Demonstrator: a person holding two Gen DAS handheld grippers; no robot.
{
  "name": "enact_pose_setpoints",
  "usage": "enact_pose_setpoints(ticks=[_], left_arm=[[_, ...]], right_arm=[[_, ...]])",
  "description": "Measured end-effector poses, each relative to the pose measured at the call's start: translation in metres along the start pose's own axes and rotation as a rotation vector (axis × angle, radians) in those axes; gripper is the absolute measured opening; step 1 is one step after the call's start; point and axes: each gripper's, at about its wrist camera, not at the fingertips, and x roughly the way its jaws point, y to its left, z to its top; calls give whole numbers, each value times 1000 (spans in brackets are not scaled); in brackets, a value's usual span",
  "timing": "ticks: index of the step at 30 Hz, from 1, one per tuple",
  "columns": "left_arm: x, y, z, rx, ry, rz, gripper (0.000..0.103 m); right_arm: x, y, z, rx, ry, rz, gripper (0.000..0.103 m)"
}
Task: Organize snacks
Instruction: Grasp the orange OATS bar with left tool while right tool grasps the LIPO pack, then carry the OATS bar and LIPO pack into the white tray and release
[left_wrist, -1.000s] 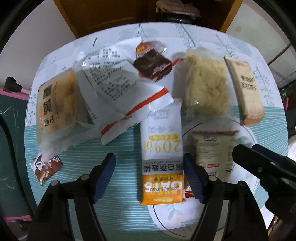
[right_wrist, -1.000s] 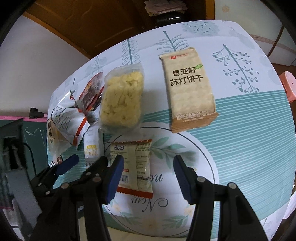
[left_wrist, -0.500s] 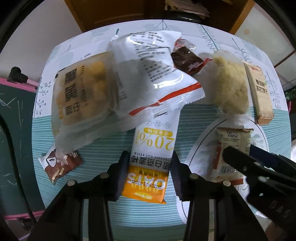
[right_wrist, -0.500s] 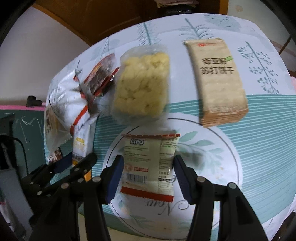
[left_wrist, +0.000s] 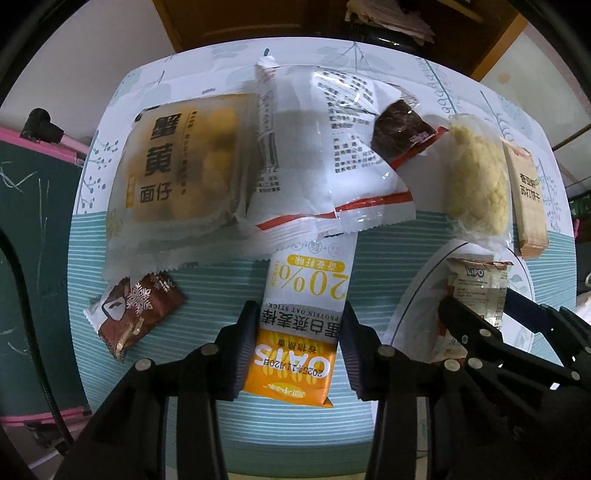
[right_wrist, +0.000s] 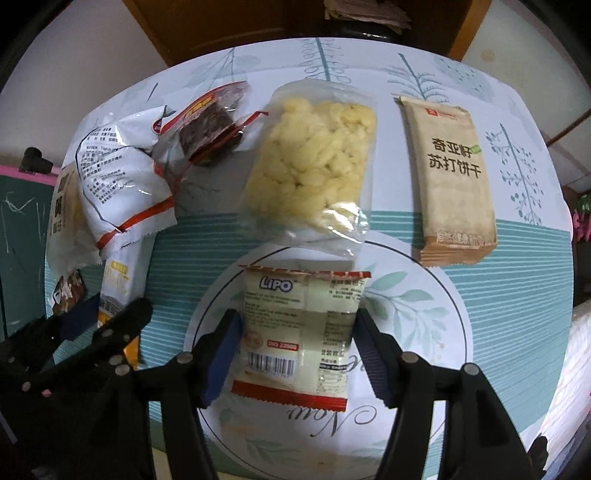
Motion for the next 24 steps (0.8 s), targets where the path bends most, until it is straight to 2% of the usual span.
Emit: enact_pose_setpoints(ticks=[4,8,11,17,21,24], left_arm=[[-2,5,1,3,2,5,41],[-7,6,-6,6,-1,0,40],[-14,4,-11,-1,-5,-25,38],[-50,0,-30,31,-49,-90,37],[-99,0,-53,68,-144,-124,37],[-137,0,-72,95,-219,-135,37]], right_arm=[[4,13,0,-67,21,-68,63],[0,17,-2,-107,0,-75,48],[-9,6,-7,-93,-40,-89,48],[-54,-40,-23,9,-109,55,48],[-101,-56,-48,8,-195,143,48],[-137,-60,-78,-25,-274,163,48]])
